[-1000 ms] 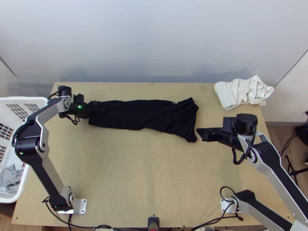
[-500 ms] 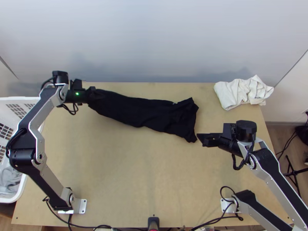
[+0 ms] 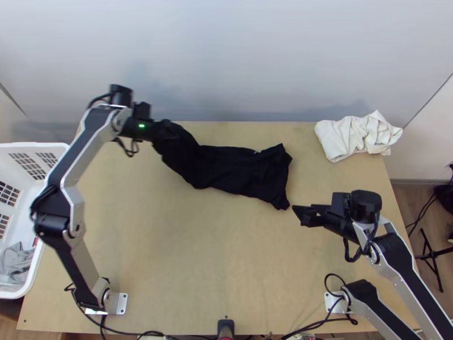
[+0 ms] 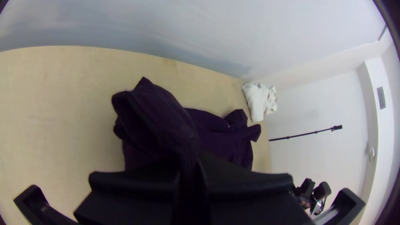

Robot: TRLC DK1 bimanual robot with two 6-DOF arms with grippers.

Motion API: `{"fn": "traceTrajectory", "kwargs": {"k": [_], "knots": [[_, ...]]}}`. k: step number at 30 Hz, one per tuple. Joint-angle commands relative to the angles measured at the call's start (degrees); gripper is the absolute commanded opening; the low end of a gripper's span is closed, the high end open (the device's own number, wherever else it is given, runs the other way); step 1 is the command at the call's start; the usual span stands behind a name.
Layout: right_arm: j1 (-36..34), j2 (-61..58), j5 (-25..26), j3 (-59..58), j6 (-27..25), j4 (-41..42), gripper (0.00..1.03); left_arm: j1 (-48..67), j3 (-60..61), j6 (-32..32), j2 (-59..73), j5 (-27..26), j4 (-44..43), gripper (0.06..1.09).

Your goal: Fold the t-shirt

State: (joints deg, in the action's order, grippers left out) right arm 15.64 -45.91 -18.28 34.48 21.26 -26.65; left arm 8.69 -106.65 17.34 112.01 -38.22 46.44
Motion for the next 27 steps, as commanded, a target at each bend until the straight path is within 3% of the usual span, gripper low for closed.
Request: {"fn": "traceTrajectory", "kwargs": {"k": [1,13,27], "knots": [[-0.96,3.99,0.00,-2.49,0.19,-0.77,0.99,7.92,-9.45,-0.20,6.12,4.82,4.54,0.09],[-1.05,5.39,0.00,-2.93,0.10,-0.68,0.99,17.33,-23.25,1.82,14.12,6.75,6.56,0.09],[-2.10,5.92,-0.09,-3.89,0.19,0.02,0.99,26.47,-25.01,1.55,16.84,9.83,1.29,0.09]]}}
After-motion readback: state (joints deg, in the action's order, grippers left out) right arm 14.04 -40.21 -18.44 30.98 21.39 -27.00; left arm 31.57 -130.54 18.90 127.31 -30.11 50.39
